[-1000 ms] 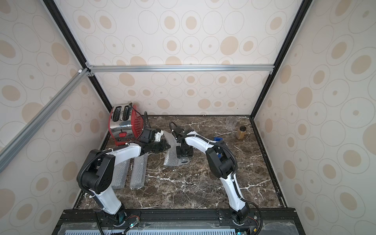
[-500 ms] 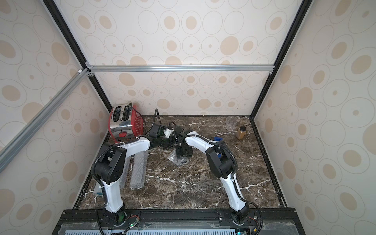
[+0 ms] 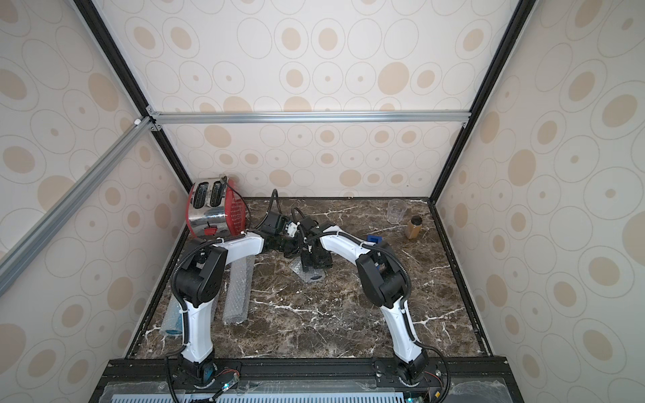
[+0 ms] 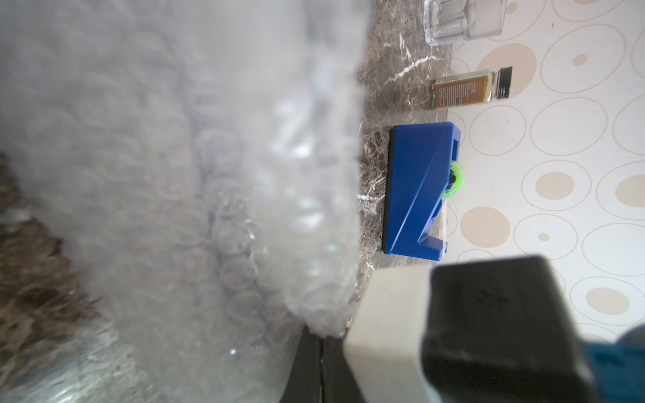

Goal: Wrap wine bottles in bubble wrap
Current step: Wrap the wine bottle in bubble wrap.

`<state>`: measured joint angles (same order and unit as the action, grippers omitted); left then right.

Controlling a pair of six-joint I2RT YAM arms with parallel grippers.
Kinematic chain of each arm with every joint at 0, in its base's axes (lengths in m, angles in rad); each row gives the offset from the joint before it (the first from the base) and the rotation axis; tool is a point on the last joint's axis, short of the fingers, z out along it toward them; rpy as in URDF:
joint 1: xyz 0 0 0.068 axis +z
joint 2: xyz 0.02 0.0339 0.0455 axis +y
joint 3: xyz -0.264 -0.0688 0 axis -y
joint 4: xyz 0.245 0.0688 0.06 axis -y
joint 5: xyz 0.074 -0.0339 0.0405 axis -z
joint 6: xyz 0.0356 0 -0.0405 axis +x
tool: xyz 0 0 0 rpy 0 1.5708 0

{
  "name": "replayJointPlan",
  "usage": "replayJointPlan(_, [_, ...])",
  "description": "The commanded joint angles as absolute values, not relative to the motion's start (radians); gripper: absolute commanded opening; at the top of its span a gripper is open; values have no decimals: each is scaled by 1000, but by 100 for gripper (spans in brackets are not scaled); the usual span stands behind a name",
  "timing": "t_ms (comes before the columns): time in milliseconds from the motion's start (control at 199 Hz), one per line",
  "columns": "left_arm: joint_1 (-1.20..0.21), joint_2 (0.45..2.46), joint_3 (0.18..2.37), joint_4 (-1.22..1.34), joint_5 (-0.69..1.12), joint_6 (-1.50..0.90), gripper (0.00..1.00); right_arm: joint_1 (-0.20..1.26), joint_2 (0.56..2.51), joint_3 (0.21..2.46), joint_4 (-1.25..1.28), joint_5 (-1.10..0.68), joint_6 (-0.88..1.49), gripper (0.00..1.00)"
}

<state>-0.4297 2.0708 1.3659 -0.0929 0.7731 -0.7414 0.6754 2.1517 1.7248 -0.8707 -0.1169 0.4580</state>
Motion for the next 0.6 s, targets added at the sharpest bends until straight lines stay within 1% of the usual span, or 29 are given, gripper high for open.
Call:
replayJointPlan(0, [-462,2132,1367,-159,685,-700,0,709,2105,1699,-862,-198,386,72])
replayJointPlan(105, [-463,2131,1353,-156,671,-695,0,706,2045,1671,-870,-164,371,75])
replayJointPlan(216, [-463,2116,1355,-175,657,-675,0,701,1951,1619,-865,-136,372,76])
replayJointPlan(392, [-465,2124,1361,-184,651,-672,0,703,1808,1460,-731,-155,407,75])
replayJointPlan(487, [-466,2123,1359,-185,652,-672,0,711,1778,1397,-655,-171,433,75])
replayJointPlan(597, [-467,2131,1363,-188,644,-667,0,723,1789,1393,-619,-141,441,75])
